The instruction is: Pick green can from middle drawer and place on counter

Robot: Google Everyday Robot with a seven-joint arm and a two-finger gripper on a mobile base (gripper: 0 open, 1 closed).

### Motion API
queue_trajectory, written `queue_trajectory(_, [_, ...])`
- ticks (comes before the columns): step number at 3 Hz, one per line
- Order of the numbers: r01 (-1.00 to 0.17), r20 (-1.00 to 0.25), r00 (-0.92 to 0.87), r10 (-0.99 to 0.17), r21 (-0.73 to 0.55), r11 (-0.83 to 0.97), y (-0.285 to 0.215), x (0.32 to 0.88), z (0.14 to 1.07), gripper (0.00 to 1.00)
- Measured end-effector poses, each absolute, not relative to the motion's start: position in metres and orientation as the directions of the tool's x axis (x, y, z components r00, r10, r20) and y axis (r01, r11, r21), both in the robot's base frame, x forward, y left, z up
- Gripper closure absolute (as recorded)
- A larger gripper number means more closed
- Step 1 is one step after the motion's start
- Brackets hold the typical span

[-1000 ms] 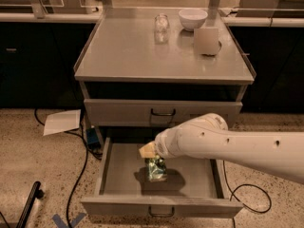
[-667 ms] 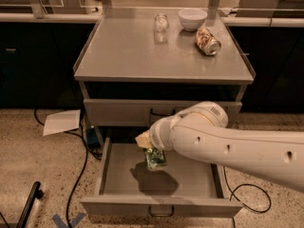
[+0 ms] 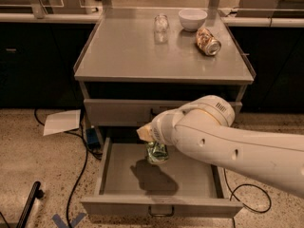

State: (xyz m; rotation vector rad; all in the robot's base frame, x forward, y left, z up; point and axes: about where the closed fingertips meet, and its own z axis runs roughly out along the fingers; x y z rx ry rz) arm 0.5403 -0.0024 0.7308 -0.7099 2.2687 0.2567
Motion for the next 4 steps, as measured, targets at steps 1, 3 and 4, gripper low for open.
queue_trajectory(1, [-0.561,-0.707,-0.581,-0.404,-0.013,0.828,-0.001,0.541,0.731,1.0])
queue_trajectory(3, [-0.567,-0.799,-0.563,-0.211,0.189,0.802,0.024,0.579,0.758,1.0])
queue_trajectory(4, [-0.593,-0.815,-0.548,-0.185,0.223,0.774,0.004,0.59,0.795,1.0])
